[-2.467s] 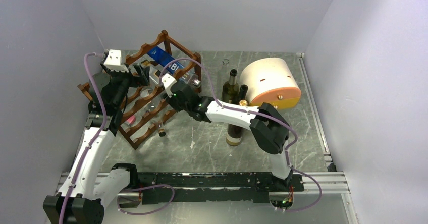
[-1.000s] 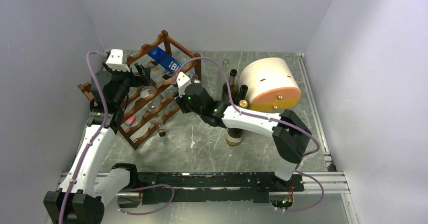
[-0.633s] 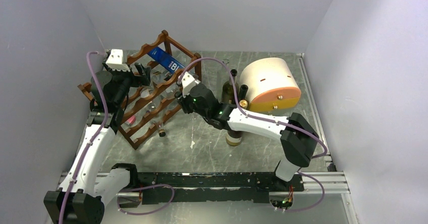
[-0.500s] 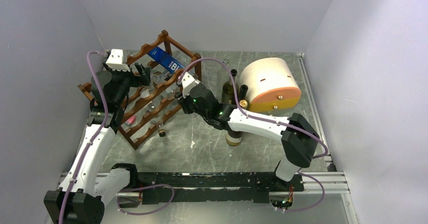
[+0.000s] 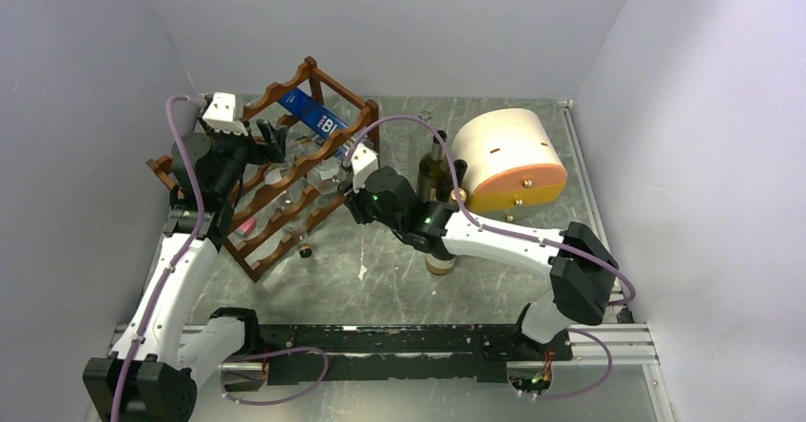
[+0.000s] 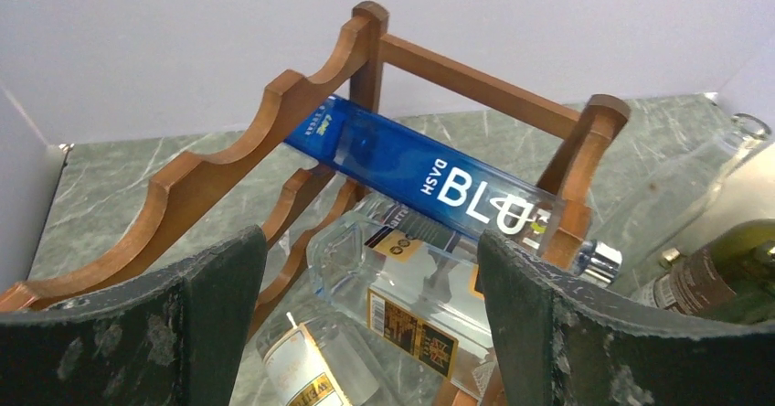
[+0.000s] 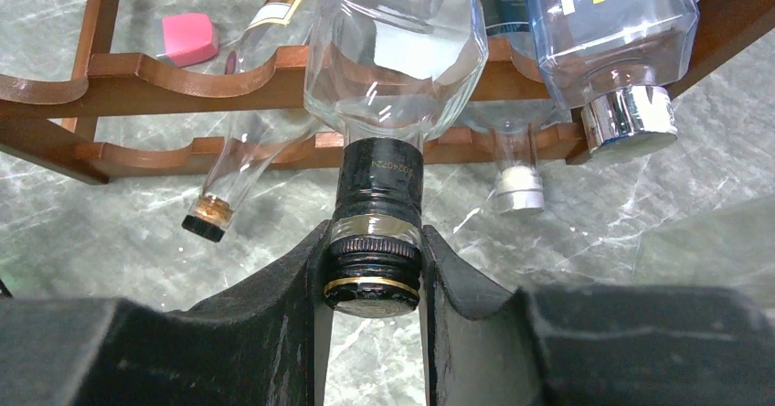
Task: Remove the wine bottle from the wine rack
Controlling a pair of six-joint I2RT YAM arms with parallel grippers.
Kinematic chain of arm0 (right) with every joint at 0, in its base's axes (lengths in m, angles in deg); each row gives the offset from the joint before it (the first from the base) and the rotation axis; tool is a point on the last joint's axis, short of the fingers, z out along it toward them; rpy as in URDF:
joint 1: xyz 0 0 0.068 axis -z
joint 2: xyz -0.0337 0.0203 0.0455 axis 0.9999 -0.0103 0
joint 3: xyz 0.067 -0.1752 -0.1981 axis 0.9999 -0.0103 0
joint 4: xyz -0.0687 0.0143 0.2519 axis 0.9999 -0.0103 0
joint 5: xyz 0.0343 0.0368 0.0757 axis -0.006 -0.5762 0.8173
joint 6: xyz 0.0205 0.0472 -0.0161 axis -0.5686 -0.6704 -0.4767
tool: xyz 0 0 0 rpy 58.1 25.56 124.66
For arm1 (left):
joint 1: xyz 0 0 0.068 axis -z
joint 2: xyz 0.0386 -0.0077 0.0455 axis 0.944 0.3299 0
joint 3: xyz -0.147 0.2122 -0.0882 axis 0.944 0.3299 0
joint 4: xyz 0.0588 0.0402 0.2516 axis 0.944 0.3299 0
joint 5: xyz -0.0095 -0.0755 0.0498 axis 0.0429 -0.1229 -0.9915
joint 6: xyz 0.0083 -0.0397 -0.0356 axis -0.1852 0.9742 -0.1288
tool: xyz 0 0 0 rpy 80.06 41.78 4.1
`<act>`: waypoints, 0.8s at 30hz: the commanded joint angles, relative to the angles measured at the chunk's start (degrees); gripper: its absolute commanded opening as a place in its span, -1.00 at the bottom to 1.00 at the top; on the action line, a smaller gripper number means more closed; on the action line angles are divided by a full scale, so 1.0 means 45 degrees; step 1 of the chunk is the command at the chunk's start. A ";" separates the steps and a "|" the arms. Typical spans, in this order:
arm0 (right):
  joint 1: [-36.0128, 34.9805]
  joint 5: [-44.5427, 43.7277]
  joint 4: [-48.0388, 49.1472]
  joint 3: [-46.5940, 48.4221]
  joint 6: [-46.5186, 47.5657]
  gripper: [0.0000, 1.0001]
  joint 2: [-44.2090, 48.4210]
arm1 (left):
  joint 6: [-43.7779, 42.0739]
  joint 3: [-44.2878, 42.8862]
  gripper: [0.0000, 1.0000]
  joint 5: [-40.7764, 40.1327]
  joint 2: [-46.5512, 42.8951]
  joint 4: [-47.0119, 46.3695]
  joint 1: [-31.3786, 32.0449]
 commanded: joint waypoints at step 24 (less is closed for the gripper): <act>-0.0033 0.1697 -0.0332 -0.1197 -0.0744 -1.00 0.2266 | -1.1398 0.2856 0.78 0.4282 -0.2340 0.1299 0.6085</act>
